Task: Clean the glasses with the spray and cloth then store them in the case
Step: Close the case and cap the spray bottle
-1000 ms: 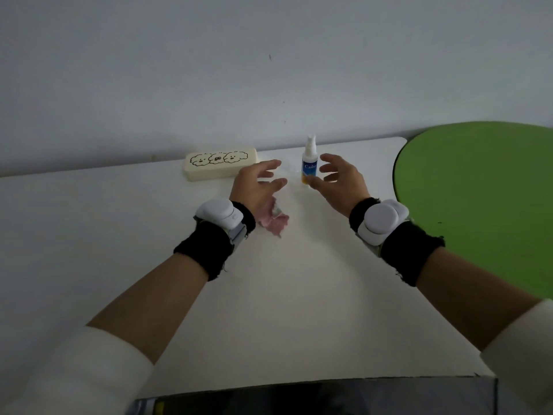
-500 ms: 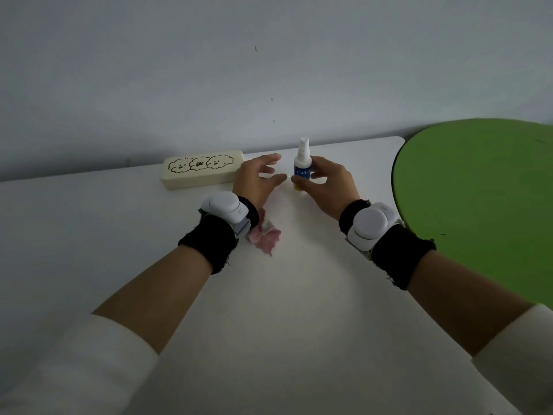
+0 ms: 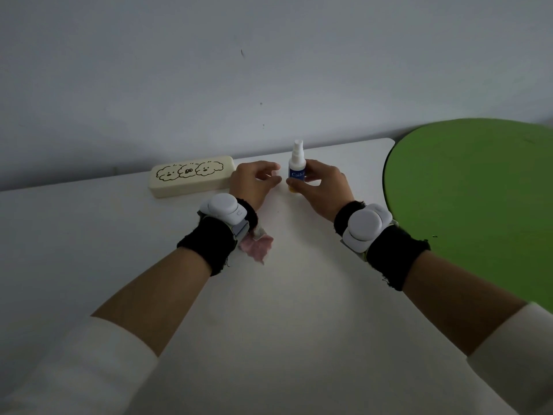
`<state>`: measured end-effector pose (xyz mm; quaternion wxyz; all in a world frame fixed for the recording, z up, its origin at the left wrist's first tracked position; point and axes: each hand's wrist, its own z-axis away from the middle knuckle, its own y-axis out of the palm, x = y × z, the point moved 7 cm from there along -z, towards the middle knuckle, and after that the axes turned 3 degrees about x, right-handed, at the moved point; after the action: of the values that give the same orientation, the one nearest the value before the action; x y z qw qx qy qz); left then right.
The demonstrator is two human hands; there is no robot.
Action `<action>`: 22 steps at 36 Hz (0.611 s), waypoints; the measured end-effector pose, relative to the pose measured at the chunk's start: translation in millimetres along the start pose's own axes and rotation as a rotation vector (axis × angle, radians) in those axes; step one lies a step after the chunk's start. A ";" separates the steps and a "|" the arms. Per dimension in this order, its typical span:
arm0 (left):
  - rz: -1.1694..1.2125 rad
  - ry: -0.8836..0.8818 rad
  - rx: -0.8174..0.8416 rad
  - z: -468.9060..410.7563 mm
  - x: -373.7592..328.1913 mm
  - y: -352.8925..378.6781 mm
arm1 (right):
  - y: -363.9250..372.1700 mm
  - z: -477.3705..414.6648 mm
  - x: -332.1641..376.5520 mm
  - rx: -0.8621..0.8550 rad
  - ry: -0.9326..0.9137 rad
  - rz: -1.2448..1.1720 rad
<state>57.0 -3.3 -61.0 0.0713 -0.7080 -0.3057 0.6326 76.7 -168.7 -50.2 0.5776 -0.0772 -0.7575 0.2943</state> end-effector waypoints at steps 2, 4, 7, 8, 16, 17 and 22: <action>0.016 0.003 -0.007 1.8 -2.7 -2.6 | -1.0 2.0 1.1 0.003 0.000 -0.006; 0.077 -0.005 -0.020 2.7 -5.2 -5.8 | -1.3 2.2 1.2 0.009 0.004 -0.007; 0.194 -0.011 -0.058 8.3 -11.6 -14.0 | -2.5 5.4 3.5 0.011 0.001 -0.007; 0.222 -0.011 -0.074 10.4 -14.2 -16.9 | -2.3 6.7 3.7 0.014 0.002 -0.006; 0.382 0.013 -0.154 21.1 -39.3 -42.2 | -2.0 13.2 8.4 0.024 0.048 0.005; 0.391 0.016 -0.162 22.2 -41.4 -44.7 | -2.3 14.0 8.8 0.021 0.054 0.009; 0.443 0.014 -0.196 27.1 -46.7 -53.0 | -3.0 18.8 13.1 0.028 0.049 0.047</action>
<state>12.8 7.1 -0.5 -0.1362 -0.7656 -0.2021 0.5954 55.9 -171.9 -40.7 0.5901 -0.0941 -0.7369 0.3162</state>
